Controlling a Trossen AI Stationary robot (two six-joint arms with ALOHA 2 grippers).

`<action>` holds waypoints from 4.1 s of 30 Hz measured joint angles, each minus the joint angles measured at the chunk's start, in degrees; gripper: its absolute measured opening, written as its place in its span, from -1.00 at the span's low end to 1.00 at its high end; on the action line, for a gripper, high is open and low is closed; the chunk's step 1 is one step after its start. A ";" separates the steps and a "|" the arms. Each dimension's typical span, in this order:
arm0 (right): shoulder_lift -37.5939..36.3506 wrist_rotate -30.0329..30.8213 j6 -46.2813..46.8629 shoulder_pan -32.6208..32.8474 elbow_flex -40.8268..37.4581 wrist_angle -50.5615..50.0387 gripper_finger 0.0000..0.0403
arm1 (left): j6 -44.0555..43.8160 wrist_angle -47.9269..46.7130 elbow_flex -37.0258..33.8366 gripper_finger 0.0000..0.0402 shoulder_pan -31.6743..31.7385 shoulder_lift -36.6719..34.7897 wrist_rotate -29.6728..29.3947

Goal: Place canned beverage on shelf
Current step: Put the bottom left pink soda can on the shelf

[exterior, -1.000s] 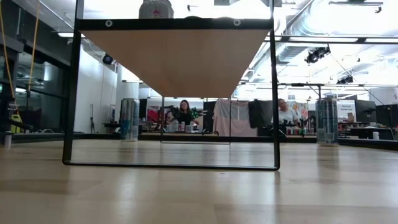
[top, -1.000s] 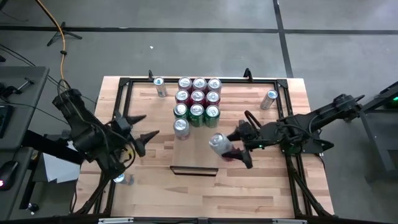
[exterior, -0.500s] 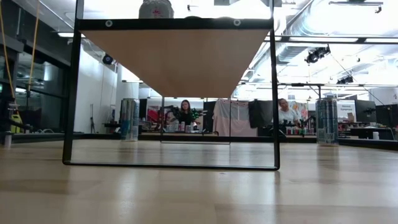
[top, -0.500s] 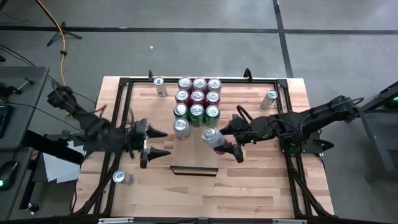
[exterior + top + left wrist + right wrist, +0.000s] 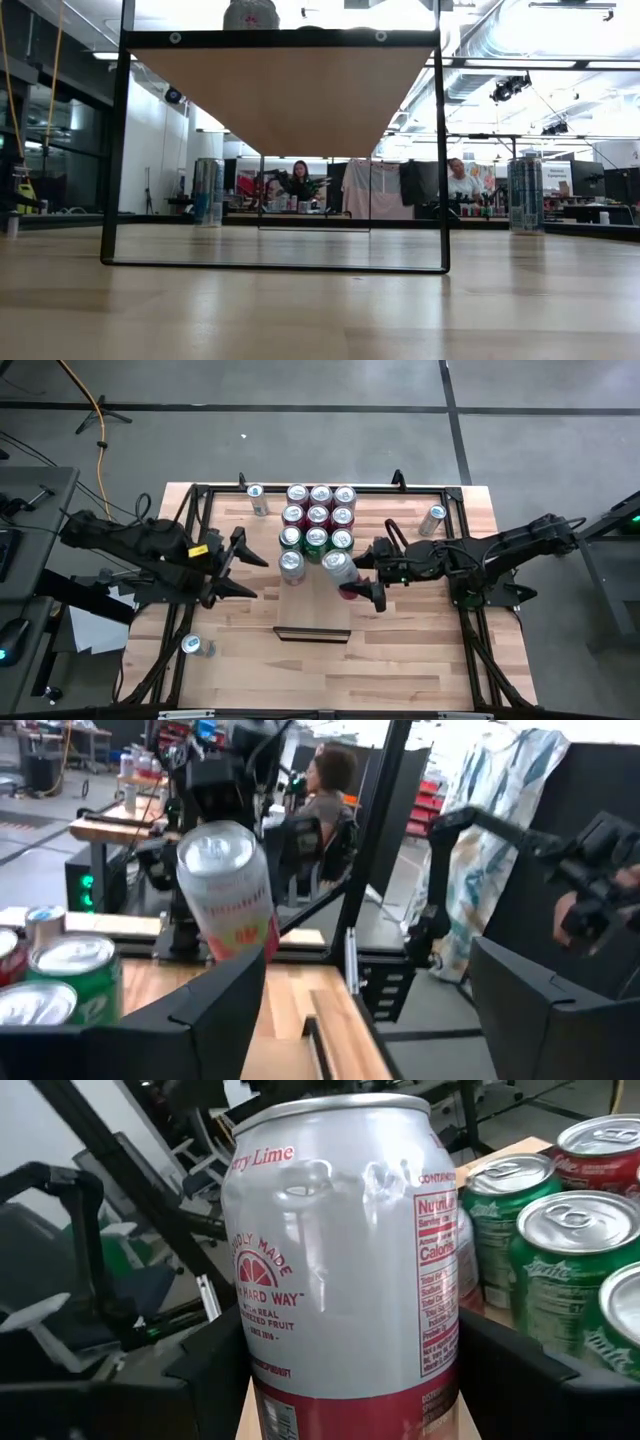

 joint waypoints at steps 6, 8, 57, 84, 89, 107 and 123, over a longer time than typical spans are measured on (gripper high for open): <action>0.09 0.28 0.97 -0.72 0.00 0.35 0.38 | -3.35 4.54 -8.05 0.21 -0.01 -2.93 0.03; 0.09 0.29 0.94 -0.73 0.00 0.05 0.38 | -5.76 5.44 -10.04 0.17 -0.01 -3.87 0.01; 7.71 10.06 -11.57 2.05 -17.09 38.85 0.39 | -5.89 10.06 -11.13 0.14 0.01 -4.85 -7.39; 23.11 18.77 -16.52 1.32 -18.67 52.15 0.39 | -2.55 9.68 -11.13 0.14 0.03 -4.86 -13.02; 23.21 18.70 -16.85 1.04 -18.62 51.52 0.39 | -2.55 9.45 -11.13 0.14 0.03 -4.85 -13.02; 23.21 18.05 -9.80 0.78 -18.64 51.22 0.56 | -2.57 9.24 -11.13 0.14 0.03 -4.85 -13.02; 23.47 19.00 -12.60 0.69 -18.88 50.30 0.79 | -2.55 9.24 -11.13 0.14 0.01 -4.85 -13.02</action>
